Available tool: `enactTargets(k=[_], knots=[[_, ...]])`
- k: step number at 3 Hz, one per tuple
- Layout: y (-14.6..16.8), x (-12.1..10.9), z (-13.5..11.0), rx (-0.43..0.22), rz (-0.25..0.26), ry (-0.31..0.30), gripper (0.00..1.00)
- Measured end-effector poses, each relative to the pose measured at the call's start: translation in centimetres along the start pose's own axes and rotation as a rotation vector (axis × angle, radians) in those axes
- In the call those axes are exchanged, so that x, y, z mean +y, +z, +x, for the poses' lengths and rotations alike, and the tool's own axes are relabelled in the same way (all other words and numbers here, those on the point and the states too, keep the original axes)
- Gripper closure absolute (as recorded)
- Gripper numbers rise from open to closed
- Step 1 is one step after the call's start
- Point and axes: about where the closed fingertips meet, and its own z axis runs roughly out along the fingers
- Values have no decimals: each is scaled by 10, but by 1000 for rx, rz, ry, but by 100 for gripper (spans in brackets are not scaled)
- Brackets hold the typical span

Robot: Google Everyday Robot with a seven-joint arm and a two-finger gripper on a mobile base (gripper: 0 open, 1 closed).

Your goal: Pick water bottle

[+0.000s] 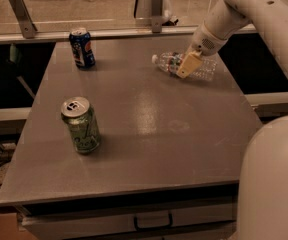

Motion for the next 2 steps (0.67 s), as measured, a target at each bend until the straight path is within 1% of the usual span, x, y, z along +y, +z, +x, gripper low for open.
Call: enactTargets(k=[1,2], knots=[[-14,16,-12,-60,-19,-27,88],[-39,47,-33,-160,-60,-82,100]])
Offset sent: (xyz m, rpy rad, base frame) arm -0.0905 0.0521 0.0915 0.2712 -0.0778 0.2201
